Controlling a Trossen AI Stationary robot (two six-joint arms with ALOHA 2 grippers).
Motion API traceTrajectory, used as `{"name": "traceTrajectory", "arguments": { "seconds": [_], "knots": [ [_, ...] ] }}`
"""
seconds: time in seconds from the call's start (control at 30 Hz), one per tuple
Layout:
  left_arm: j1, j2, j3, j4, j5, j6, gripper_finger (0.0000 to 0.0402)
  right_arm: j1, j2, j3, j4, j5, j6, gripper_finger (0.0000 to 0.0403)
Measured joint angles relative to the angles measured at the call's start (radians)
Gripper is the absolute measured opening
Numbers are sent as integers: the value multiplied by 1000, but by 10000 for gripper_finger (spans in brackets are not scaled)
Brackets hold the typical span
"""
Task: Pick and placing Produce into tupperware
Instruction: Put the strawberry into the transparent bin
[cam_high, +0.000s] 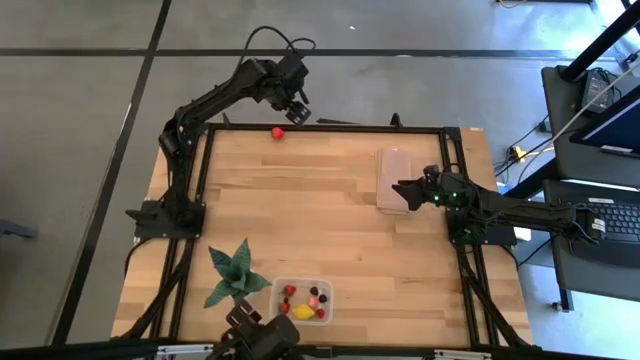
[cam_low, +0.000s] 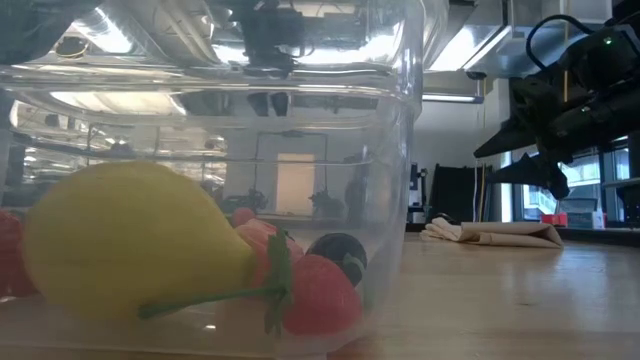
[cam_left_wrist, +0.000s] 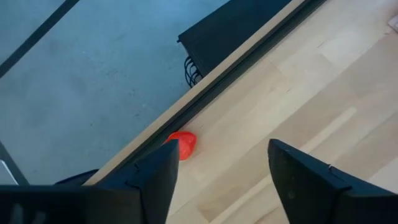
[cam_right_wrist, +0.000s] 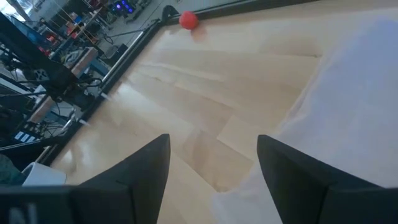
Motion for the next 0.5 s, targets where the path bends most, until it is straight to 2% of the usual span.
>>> {"name": "traceTrajectory", "arguments": {
  "seconds": [0.3, 0.4, 0.5],
  "knots": [
    [0, 0, 0, 0, 20, 36, 326, 0, 0, 0, 0, 0, 1, 243],
    [-6, 0, 0, 1, 50, 49, 341, 0, 0, 0, -1, -1, 1, 243],
    [-18, 0, 0, 1, 34, 66, 346, 0, 0, 0, -1, -1, 0, 243]
  ]
}}
